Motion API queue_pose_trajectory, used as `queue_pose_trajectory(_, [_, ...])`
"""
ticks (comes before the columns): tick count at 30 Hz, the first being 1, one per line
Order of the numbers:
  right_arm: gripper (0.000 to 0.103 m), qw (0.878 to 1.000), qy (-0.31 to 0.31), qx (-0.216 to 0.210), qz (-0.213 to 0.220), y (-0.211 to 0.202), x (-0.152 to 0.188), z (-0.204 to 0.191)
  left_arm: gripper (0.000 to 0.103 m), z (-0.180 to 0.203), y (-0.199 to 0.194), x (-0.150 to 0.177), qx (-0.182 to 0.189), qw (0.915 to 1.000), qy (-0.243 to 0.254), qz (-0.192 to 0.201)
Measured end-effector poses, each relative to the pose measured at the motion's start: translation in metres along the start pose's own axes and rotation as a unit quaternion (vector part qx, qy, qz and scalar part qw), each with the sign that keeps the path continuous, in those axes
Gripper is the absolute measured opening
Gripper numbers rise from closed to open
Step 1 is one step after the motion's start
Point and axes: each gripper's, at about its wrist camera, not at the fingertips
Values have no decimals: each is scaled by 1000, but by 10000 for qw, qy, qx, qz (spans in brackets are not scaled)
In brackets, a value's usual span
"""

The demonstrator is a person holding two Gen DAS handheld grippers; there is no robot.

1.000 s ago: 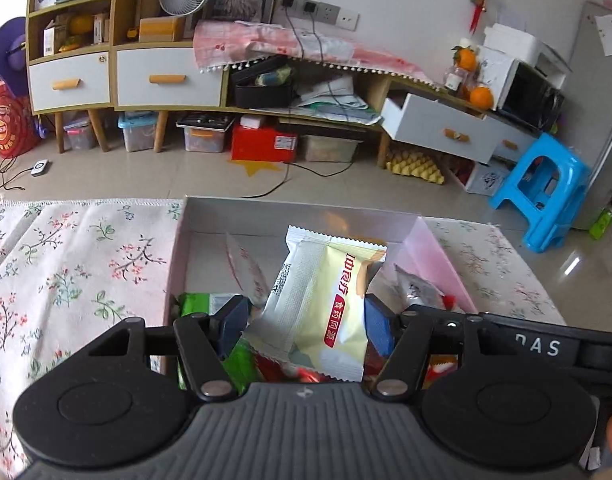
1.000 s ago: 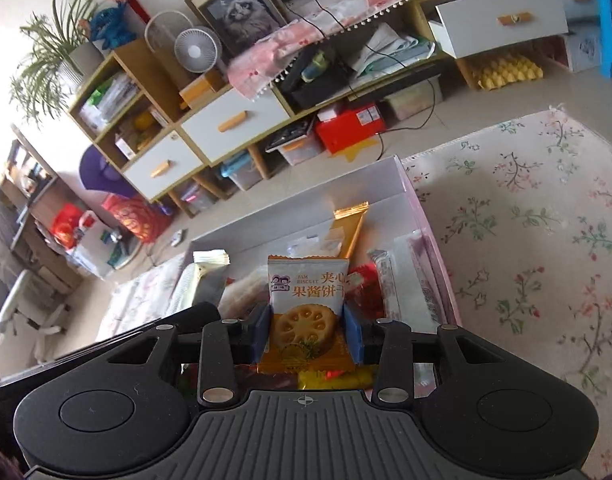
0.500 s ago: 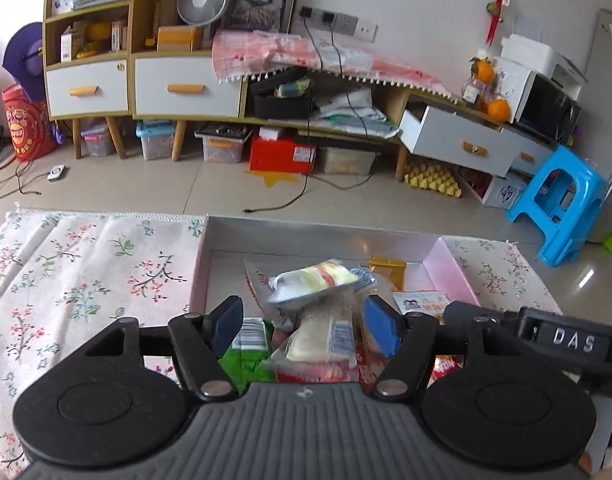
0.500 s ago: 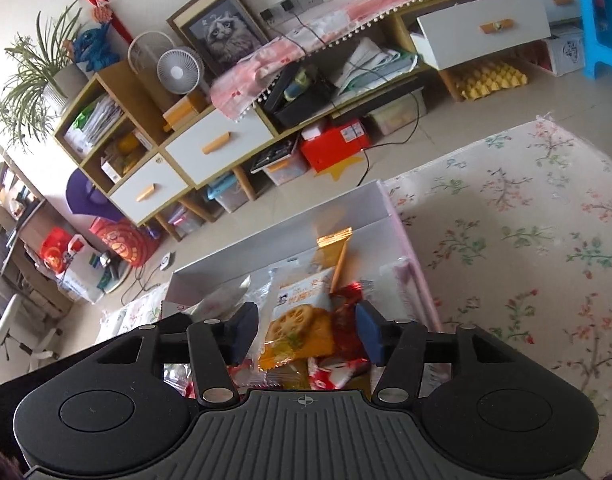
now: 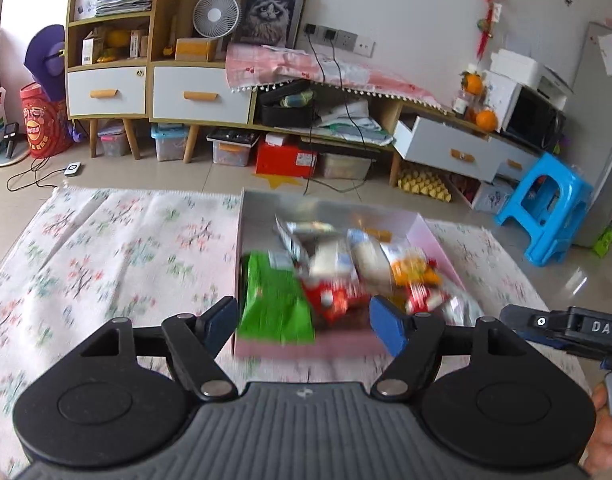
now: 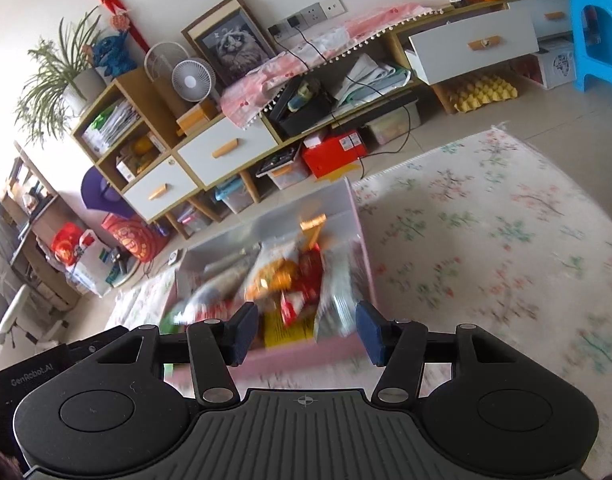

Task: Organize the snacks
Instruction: 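Open both tools to drop the cake and cracker packs into the box, then withdraw both open tools toward the last two snacks on the tablecloth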

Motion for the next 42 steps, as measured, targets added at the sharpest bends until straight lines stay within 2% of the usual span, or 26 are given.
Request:
queue_pose_trajectory(2, [62, 9999, -112, 23, -68, -11, 16, 3, 78, 0, -6, 15, 82, 9999, 115, -36])
queue_pose_trajectory(4, [63, 9999, -115, 42, -122, -20, 36, 11, 80, -2, -8, 32, 255, 9996, 95, -91])
queue_pose_trajectory(9, [64, 9983, 546, -19, -217, -23, 68, 42, 77, 9, 6, 57, 402, 9979, 271, -418])
queue_pose_trajectory(11, [64, 9976, 652, 98, -223, -25, 71, 45, 78, 12, 8, 58, 410, 9974, 326, -486])
queue_pose_trajectory(13, [64, 9978, 638, 25, -161, -28, 71, 42, 78, 13, 8, 58, 445, 9971, 337, -518])
queue_pose_trajectory(17, [64, 9994, 295, 83, -142, -30, 71, 27, 79, 18, 6, 64, 405, 9966, 473, -541])
queue_pose_trajectory(29, [64, 9996, 173, -84, -227, -44, 76, 27, 80, 32, -4, 86, 476, 9945, 658, -667])
queue_pose_trajectory(37, [64, 9993, 46, -167, -329, -47, 78, 19, 81, 38, -9, 86, 489, 9932, 783, -709])
queue_pose_trajectory(42, [64, 9991, -143, -51, -384, -48, 81, 15, 84, 42, -10, 87, 580, 9920, 819, -771])
Point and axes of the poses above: each gripper's, at about its wrist camera, not at the fingertips, and y roughly the way its jaws point, z to its right, x to its underside, and after that the axes turned 12 degrees about -z, right-handed
